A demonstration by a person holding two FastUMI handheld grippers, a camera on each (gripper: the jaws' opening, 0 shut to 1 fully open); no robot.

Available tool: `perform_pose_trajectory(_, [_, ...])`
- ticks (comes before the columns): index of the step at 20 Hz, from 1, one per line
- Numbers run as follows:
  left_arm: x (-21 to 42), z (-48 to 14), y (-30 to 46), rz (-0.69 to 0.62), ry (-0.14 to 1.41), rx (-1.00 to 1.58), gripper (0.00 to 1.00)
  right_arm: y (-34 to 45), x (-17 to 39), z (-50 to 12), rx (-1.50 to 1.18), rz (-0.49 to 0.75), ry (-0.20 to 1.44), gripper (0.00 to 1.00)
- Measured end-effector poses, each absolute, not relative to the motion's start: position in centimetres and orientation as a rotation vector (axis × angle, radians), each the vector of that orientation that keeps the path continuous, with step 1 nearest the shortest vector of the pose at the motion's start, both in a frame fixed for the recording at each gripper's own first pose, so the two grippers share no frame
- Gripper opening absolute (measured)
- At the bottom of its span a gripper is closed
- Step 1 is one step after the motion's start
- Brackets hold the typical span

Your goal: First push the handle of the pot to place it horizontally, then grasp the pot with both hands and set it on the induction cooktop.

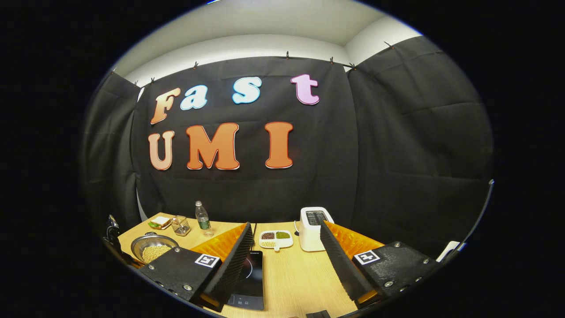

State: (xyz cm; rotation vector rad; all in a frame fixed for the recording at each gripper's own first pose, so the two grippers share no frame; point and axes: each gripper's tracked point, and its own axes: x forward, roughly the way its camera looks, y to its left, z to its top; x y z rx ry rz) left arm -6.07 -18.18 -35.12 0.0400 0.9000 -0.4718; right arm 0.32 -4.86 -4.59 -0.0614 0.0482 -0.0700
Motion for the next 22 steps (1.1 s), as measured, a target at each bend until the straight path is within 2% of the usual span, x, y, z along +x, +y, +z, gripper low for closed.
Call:
perform_pose_trajectory(5, [-5.6,-35.2,-19.4,-0.489,0.892,0.048,0.01,-5.8,0.3,-5.0,-0.052,-0.083,0.054,1.0])
perform_pose_trajectory(6, [-5.4,-35.2,-19.6,-0.49,0.892,0.044,0.01,-5.9,0.3,-5.2,-0.052,-0.085,0.058,0.95])
perform_pose_trajectory(8, [-5.1,-35.4,-20.0,-0.492,0.895,0.033,0.01,-6.2,0.2,-5.3,-0.055,-0.091,0.063,0.95])
perform_pose_trajectory(9, [-5.1,-35.5,-20.2,-0.493,0.896,0.029,0.01,-6.5,0.2,-5.4,-0.055,-0.094,0.064,1.0])
perform_pose_trajectory(21, [-2.7,-36.6,-23.5,-0.491,0.914,-0.053,0.01,-8.6,0.0,-5.9,-0.052,-0.135,0.078,1.0])
perform_pose_trajectory(22, [-2.5,-36.5,-23.7,-0.492,0.914,-0.052,0.02,-8.9,0.0,-5.9,-0.052,-0.138,0.078,0.95])
